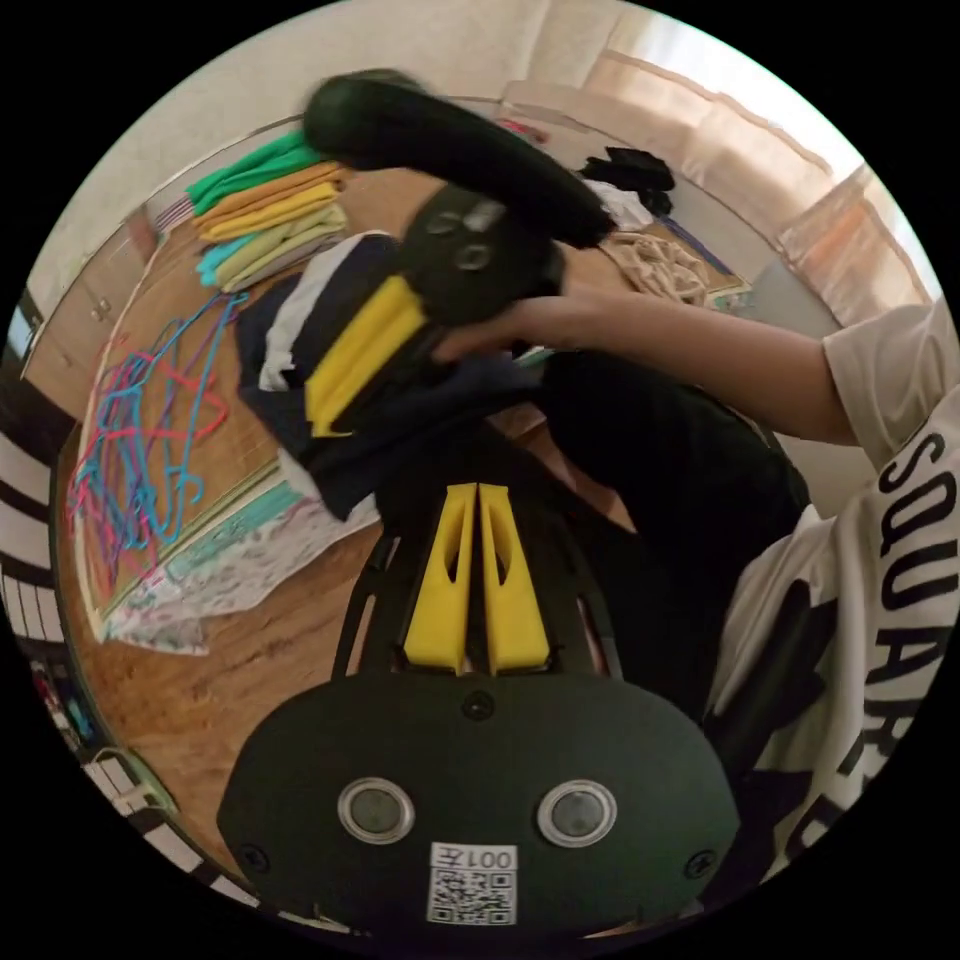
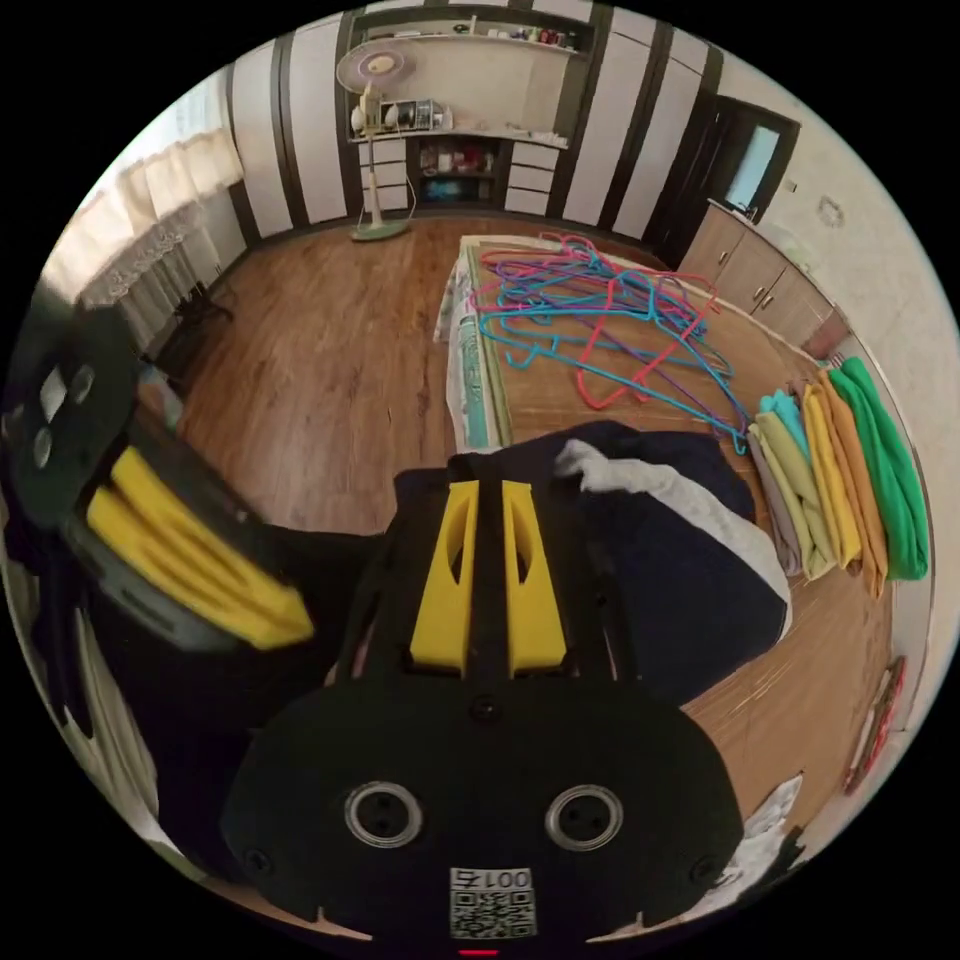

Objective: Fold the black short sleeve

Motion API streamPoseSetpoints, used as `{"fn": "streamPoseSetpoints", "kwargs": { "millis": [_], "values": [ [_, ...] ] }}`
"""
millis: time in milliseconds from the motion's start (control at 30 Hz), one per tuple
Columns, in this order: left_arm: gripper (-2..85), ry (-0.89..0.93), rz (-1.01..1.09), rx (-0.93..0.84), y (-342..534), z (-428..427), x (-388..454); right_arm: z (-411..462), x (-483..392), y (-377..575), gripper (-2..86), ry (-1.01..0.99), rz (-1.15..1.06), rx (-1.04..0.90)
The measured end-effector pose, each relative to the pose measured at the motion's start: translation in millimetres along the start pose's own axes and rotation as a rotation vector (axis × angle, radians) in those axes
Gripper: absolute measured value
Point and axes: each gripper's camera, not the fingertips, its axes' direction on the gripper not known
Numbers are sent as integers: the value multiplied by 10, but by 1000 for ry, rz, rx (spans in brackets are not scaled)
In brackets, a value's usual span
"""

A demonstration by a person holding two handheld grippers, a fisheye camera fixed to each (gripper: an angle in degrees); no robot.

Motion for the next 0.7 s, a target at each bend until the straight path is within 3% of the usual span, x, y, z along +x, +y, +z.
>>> {"fn": "streamPoseSetpoints", "kwargs": {
  "millis": [133,267,367,567,700],
  "values": [
    [-2,-179,29,15,109,-65,-136,-421,-80,169,24,-14,24,91],
    [56,-372,210,36,-54,16,-170,-545,52,457,43,161,113,-77],
    [77,-456,399,29,-220,156,-160,-450,118,627,74,106,206,-176],
    [88,-451,670,-163,-429,461,-170,-276,-35,540,82,89,256,-189],
    [85,-409,681,-181,-427,465,-253,-214,-69,443,72,108,264,-211]
  ]
}}
